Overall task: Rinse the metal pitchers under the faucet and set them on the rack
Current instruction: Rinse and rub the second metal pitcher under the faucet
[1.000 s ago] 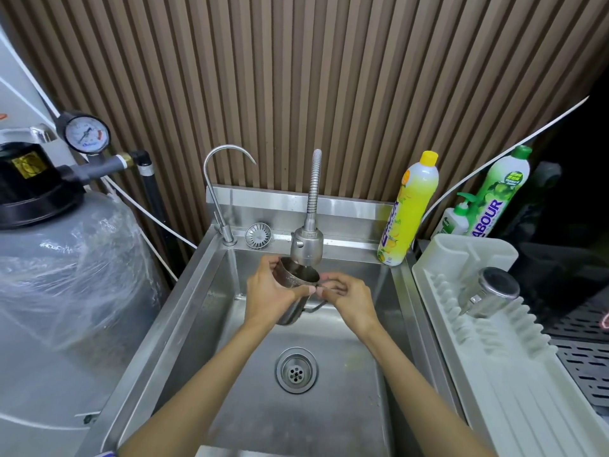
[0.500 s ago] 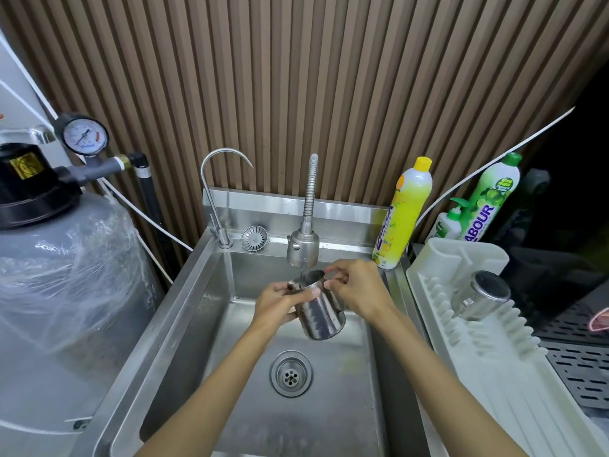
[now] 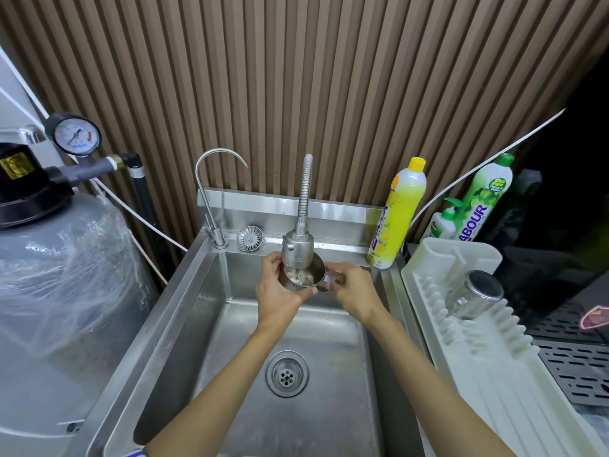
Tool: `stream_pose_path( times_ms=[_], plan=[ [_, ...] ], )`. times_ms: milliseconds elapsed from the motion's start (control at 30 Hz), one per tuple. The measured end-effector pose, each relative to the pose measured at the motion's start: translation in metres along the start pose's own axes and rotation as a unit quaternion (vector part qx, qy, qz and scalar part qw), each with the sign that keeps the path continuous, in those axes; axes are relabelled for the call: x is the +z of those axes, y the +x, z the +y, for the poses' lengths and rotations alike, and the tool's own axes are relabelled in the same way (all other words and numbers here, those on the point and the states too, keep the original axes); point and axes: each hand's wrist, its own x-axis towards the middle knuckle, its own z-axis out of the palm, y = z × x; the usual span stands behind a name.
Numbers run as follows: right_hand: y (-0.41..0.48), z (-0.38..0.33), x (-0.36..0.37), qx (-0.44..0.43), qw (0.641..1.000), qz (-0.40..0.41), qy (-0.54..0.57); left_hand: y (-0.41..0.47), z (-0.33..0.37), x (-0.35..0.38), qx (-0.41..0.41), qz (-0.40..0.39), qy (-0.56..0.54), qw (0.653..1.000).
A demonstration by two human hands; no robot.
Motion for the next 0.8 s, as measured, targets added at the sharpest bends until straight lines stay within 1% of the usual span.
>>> stream_pose_path(
  times_ms=[67, 200, 300, 433, 533, 600, 700, 800],
  plan=[
    [0.0, 0.002, 0.007, 0.042, 0.995, -0.013, 0.088, 0.0, 0.003, -0.006, 0.036, 0.001, 0.042, 0.998],
    [-0.004, 0.003, 0.02, 0.098, 0.963, -0.039, 0.249, -0.001, 0.009, -0.018, 0.074, 0.004, 0.105, 0.992],
    [-0.007, 0.003, 0.026, 0.105, 0.947, -0.048, 0.301, 0.001, 0.011, -0.027, 0.064, 0.009, 0.164, 0.984],
    [-0.01, 0.004, 0.029, 0.119, 0.939, -0.04, 0.319, 0.004, 0.017, -0.033, 0.031, 0.003, 0.232, 0.972],
    [-0.01, 0.005, 0.027, 0.135, 0.944, -0.021, 0.299, 0.006, 0.023, -0.033, -0.003, -0.021, 0.244, 0.97],
    [-0.009, 0.004, 0.023, 0.132, 0.959, -0.011, 0.249, 0.005, 0.025, -0.033, -0.035, -0.025, 0.221, 0.974],
    [-0.007, -0.001, 0.012, 0.108, 0.985, 0.003, 0.132, 0.001, 0.023, -0.031, -0.112, -0.027, 0.153, 0.981],
    [-0.003, -0.008, -0.001, 0.076, 0.996, -0.017, 0.032, -0.006, 0.015, -0.028, -0.208, -0.075, 0.025, 0.975]
  ],
)
